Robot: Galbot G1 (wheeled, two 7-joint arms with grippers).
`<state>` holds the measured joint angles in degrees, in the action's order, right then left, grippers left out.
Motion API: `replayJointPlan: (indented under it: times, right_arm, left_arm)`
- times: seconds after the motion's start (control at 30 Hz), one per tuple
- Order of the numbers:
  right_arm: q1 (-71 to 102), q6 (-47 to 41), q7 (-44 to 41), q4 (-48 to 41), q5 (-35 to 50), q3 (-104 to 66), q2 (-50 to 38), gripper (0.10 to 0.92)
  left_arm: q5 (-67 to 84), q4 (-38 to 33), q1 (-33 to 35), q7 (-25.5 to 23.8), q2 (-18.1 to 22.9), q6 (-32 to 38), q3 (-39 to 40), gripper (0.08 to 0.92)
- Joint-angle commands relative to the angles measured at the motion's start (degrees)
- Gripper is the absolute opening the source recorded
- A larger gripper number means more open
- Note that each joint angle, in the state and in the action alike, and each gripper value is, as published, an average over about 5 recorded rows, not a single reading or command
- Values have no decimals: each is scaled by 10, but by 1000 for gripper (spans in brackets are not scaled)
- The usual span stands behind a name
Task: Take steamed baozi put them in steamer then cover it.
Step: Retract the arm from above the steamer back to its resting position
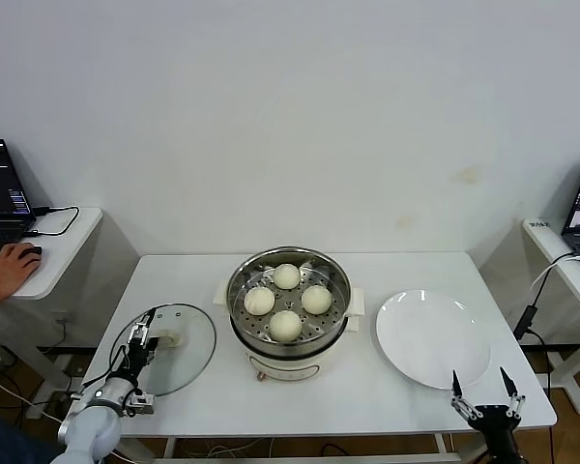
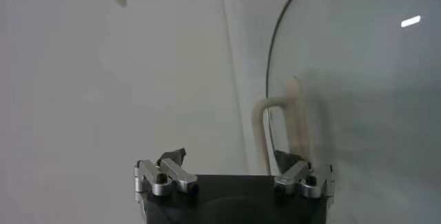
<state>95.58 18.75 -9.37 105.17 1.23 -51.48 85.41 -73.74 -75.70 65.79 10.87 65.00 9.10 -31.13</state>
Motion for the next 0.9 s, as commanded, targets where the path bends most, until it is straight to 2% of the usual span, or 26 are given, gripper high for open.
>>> replayJointPlan:
  times: [0.03, 0.33, 0.63, 0.8, 0.9]
  right_arm:
    - [-2, 4, -1, -10, -6, 1, 1, 823]
    - [-7, 4, -2, -17, -7, 5, 1, 823]
    - [-8, 5, -3, -21, -11, 8, 2, 822]
    - [-9, 5, -3, -21, -14, 15, 1, 823]
    - [-8, 4, -3, -18, -16, 19, 0, 823]
  left_arm:
    - [20, 31, -15, -1, 3, 7, 2, 802]
    - [25, 48, -25, 1, 5, 13, 3, 558]
    - [38, 67, -28, 31, 8, 24, 0, 298]
    - [60, 38, -11, 60, 9, 25, -7, 165]
    - [69, -8, 10, 71, 7, 14, -17, 139]
